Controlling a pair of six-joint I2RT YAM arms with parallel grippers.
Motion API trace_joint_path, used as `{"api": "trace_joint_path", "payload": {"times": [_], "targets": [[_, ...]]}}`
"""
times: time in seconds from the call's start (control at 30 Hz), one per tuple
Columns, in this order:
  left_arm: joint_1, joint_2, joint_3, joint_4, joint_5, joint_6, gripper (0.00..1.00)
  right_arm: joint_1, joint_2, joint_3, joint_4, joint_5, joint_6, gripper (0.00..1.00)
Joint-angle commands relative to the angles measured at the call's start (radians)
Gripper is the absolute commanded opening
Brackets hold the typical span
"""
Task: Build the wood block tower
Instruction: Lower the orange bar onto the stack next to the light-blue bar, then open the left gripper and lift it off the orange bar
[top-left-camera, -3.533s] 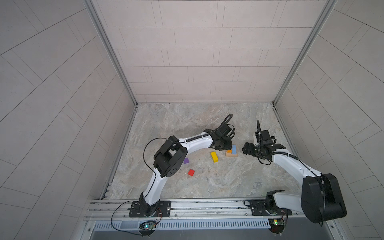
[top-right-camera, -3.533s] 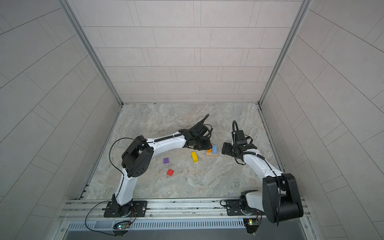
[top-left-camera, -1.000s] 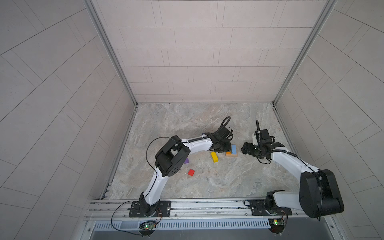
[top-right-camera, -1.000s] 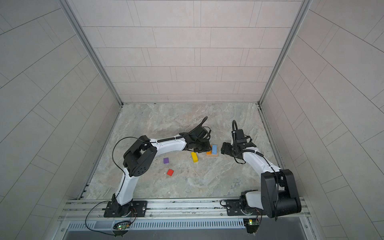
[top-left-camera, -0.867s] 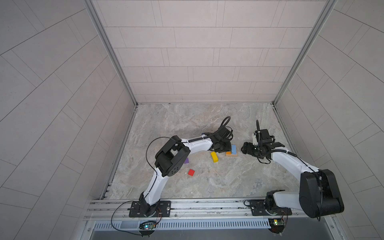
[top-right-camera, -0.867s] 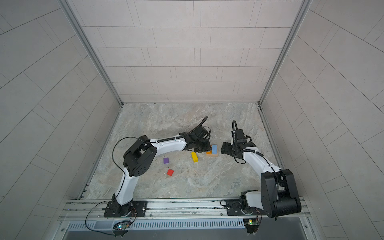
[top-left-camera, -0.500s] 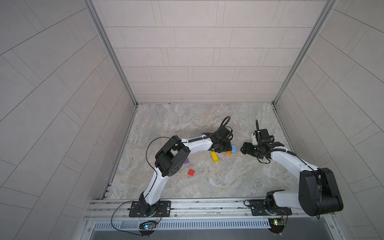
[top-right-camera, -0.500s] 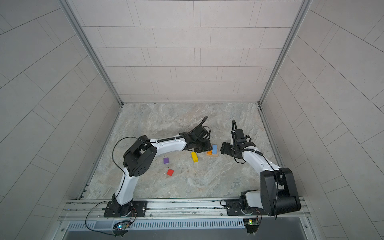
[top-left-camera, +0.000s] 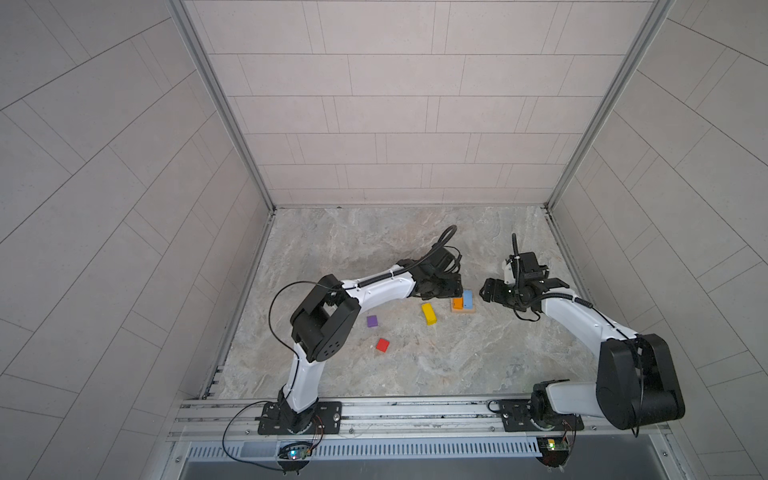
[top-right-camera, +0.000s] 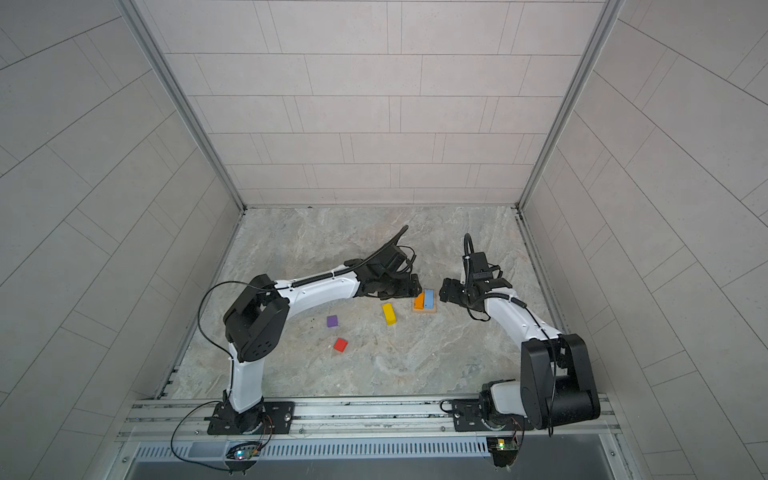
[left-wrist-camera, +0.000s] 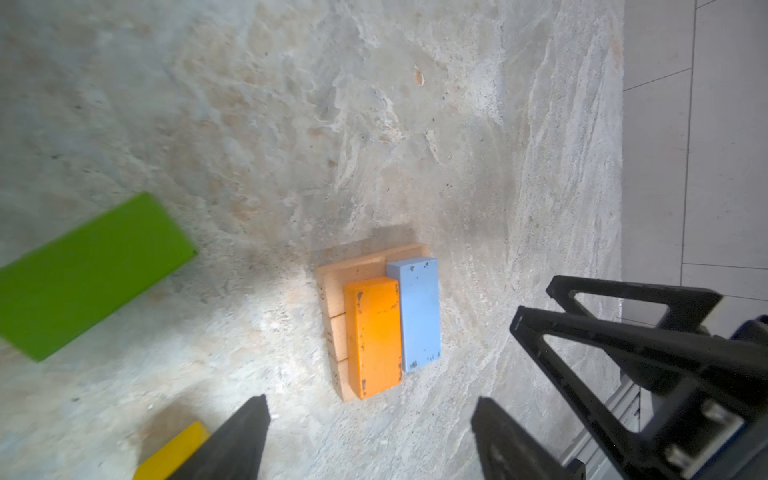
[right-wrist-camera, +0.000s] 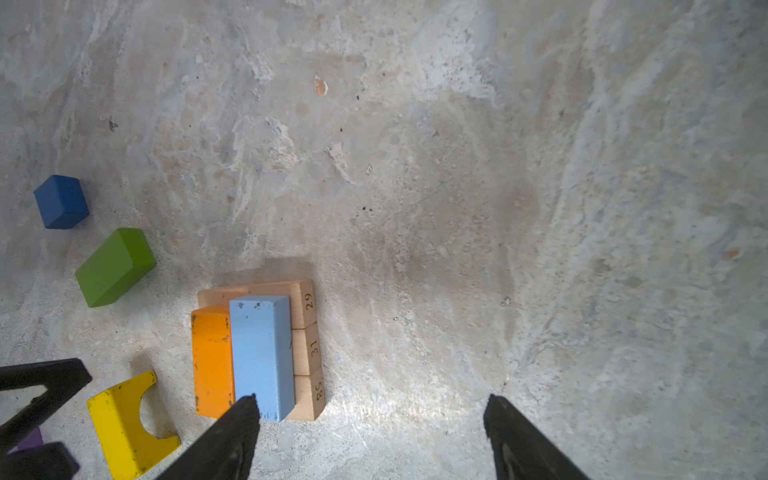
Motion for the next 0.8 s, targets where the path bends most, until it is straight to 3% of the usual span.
{"api": "trace_joint_path", "payload": {"times": [0.0, 0.1, 0.3, 0.53, 0.77], "targets": [[0.008, -0.020, 0.031, -0.141, -0.054, 0.087, 0.89, -0.003, 0.021, 0.029, -0.027, 0.014, -0.015, 0.89], [0.008, -0.001, 0.058, -0.216, -0.094, 0.134, 0.99, -0.003, 0.037, 0.045, -0.038, 0.030, -0.023, 0.91], [0.008, 0.066, 0.151, -0.364, -0.165, 0.220, 1.00, -0.003, 0.068, 0.060, -0.031, 0.046, -0.025, 0.99], [0.007, 0.106, 0.189, -0.420, -0.213, 0.237, 1.00, -0.002, 0.114, 0.074, -0.040, 0.086, -0.023, 1.00], [0.003, 0.130, 0.190, -0.397, -0.189, 0.214, 1.00, -0.001, 0.153, 0.081, -0.017, 0.094, -0.021, 1.00]]}}
